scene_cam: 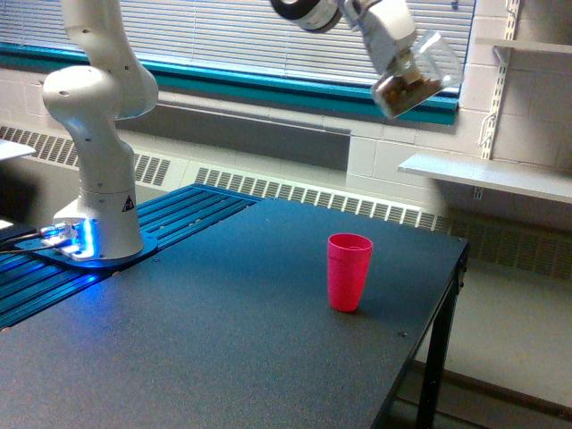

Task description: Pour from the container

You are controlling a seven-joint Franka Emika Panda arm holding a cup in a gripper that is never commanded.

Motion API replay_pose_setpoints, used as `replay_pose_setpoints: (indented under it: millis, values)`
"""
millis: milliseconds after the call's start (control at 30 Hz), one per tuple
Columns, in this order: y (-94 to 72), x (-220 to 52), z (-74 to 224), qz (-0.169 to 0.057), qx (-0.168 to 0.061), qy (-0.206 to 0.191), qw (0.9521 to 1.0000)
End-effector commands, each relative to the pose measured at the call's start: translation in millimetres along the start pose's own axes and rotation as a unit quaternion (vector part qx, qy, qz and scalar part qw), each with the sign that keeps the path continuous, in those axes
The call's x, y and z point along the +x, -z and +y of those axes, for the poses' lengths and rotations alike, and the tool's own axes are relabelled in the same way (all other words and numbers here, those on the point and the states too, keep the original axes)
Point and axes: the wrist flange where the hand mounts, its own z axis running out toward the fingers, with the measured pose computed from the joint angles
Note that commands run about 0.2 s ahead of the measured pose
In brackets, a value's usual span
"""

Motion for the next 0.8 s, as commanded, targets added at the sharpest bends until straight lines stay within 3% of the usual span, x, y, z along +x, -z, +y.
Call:
replay_pose_setpoints:
  millis: [33,800]
  values:
    - [-0.1,-20,27,-0.002,-0.01,0.039,0.9992]
    - [-25.6,-98,94,-0.052,-0.042,0.053,0.9964]
